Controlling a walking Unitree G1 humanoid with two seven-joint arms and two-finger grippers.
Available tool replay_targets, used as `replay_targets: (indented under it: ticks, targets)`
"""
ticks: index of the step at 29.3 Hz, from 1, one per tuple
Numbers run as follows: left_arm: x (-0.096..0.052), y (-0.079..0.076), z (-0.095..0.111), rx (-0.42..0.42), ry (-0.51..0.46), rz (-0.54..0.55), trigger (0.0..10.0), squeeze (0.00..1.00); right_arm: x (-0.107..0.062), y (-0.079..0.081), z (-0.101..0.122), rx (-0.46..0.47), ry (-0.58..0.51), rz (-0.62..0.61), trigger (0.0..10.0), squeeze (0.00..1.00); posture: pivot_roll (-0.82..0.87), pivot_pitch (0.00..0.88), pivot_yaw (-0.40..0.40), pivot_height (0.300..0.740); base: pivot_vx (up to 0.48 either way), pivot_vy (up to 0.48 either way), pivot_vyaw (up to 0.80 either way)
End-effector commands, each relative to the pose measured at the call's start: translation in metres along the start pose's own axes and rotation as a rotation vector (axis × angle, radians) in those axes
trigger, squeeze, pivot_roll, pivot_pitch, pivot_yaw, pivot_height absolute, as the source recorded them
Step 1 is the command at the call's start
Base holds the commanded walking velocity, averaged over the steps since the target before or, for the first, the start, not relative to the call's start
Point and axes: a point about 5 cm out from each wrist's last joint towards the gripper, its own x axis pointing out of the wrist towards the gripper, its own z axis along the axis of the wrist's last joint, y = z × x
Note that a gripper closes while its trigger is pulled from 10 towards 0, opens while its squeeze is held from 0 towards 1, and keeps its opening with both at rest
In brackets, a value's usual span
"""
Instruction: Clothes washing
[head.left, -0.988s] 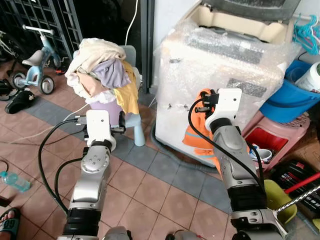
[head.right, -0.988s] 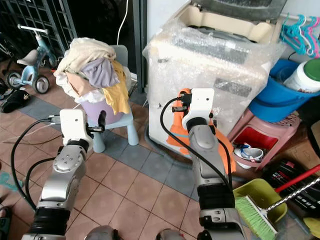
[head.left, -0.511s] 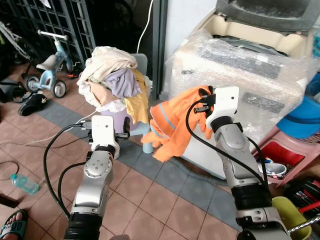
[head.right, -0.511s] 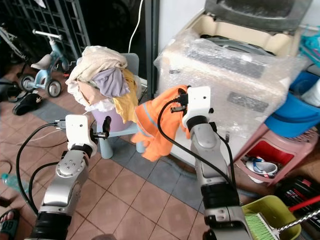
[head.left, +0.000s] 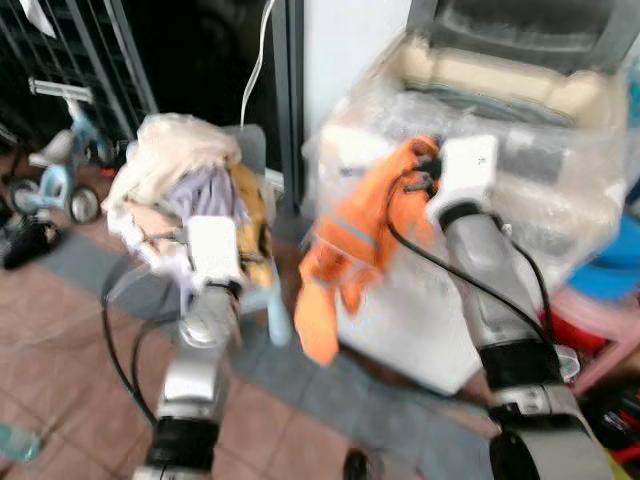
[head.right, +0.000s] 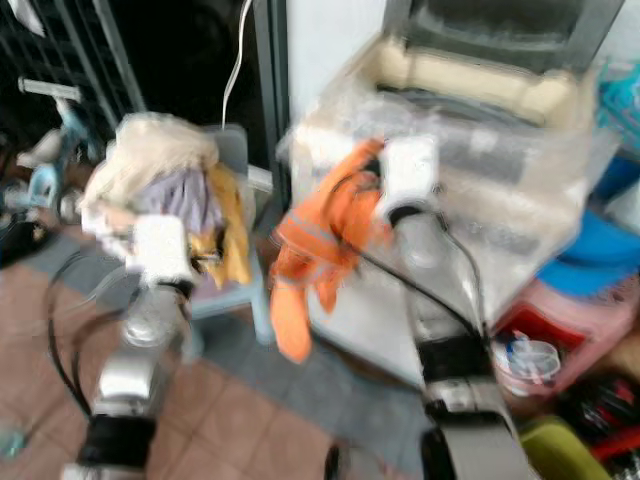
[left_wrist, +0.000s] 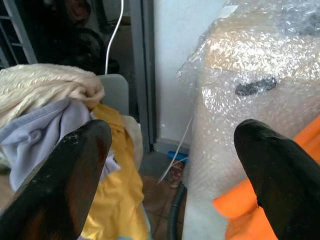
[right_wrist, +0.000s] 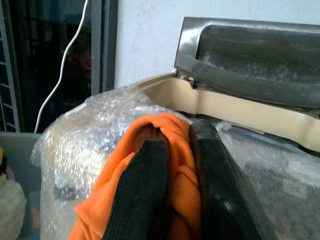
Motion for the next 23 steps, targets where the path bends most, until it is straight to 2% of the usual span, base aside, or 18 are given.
replay_targets:
  ticks: [1,8,10,23]
  targets:
    - [-0.003,0.012,0.0,0.016,0.002,0.03,10.0,0.0,0.009,0.015,0.025,-0.004,-0.093,0.043,10.0,0.0,-0.01,0.0,0.029,0.74,0.0,0.0,-0.64]
    - [-0.011,0.013,-0.006,0.029,0.005,0.014,10.0,0.0,0.007,0.02,0.02,0.026,-0.086,0.033,10.0,0.0,0.0,0.0,0.029,0.74,0.0,0.0,-0.8]
    - [-0.012,0.012,-0.007,0.01,0.009,0.017,10.0,0.0,0.006,0.021,0.02,0.028,-0.091,0.038,10.0,0.0,0.0,0.0,0.027,0.74,0.259,0.0,-0.53]
    - [-0.012,0.011,-0.013,-0.032,0.039,0.026,10.0,0.0,0.013,0.014,0.028,-0.051,-0.128,0.097,10.0,0.0,-0.02,0.0,0.018,0.74,0.451,0.0,0.0]
